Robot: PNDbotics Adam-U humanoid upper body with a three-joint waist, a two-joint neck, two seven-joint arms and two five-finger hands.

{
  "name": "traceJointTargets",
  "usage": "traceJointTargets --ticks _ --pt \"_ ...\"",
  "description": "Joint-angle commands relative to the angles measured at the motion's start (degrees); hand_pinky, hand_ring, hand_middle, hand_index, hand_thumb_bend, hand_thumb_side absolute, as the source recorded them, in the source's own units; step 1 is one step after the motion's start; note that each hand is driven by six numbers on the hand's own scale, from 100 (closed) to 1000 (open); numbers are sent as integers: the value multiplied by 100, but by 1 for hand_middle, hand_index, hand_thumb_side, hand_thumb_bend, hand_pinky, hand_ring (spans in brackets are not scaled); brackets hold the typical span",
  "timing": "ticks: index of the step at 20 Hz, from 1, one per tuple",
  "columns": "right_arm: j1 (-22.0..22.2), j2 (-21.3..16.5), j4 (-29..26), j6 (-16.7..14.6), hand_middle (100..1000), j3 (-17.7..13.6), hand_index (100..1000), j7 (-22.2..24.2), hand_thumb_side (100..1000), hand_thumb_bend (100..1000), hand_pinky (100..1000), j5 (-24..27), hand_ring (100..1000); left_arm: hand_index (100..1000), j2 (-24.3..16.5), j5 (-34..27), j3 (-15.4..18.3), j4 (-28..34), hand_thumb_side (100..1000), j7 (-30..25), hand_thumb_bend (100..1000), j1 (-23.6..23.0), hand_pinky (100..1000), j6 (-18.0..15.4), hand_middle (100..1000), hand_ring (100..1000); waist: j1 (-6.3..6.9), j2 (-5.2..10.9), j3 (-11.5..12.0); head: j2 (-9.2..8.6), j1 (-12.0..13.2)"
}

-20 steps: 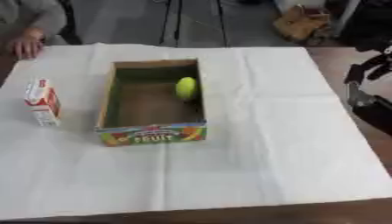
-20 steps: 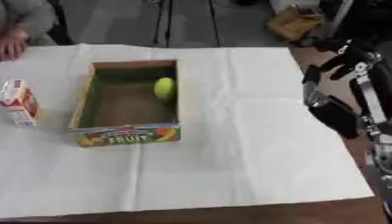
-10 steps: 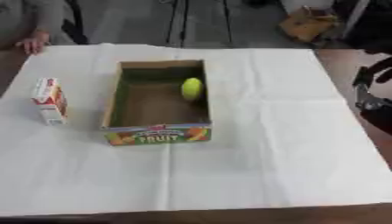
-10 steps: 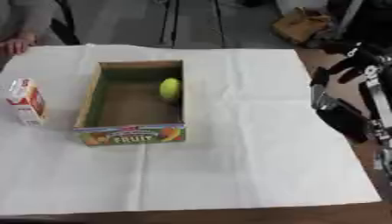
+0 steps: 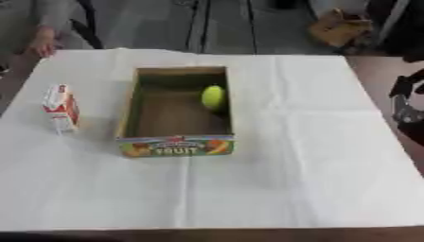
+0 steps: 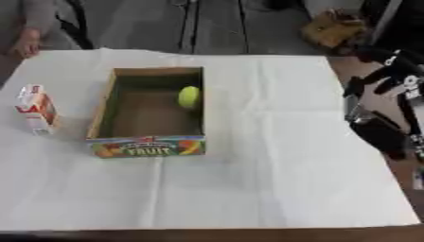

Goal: Pick up objects on the table and place them in the box.

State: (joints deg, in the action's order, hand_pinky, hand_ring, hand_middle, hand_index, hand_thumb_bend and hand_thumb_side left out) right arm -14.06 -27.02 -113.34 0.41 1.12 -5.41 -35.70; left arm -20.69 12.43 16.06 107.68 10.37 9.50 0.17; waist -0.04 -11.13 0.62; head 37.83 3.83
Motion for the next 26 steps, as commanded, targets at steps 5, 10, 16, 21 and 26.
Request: traceJointTargets --ticks 5,10,16,21,26 --pt "-29 -88 -84 -14 731 -17 842 35 331 100 514 -8 600 891 -472 1125 19 -1491 679 794 692 723 555 812 786 736 9 106 -42 -68 37" --pt "-33 -84 -86 -24 730 -2 842 55 333 100 514 10 599 899 -569 1676 -48 -2725 592 1216 777 1335 577 1126 800 749 0 108 -104 -86 50" --pt "-54 -72 -91 -39 728 19 841 75 337 100 513 33 597 912 -629 1688 -147 -3779 525 1230 887 1894 581 1096 798 747 -2 103 -169 -117 71" --pt "-71 -64 -92 -54 724 38 841 97 345 100 513 48 594 925 -636 1448 -241 -4014 468 1164 916 2175 596 920 796 753 2 96 -214 -141 81" --pt "-83 -65 -92 -69 724 50 841 121 347 100 513 60 593 925 -630 1298 -353 -3918 446 1167 924 2356 606 775 793 756 0 100 -224 -147 104"
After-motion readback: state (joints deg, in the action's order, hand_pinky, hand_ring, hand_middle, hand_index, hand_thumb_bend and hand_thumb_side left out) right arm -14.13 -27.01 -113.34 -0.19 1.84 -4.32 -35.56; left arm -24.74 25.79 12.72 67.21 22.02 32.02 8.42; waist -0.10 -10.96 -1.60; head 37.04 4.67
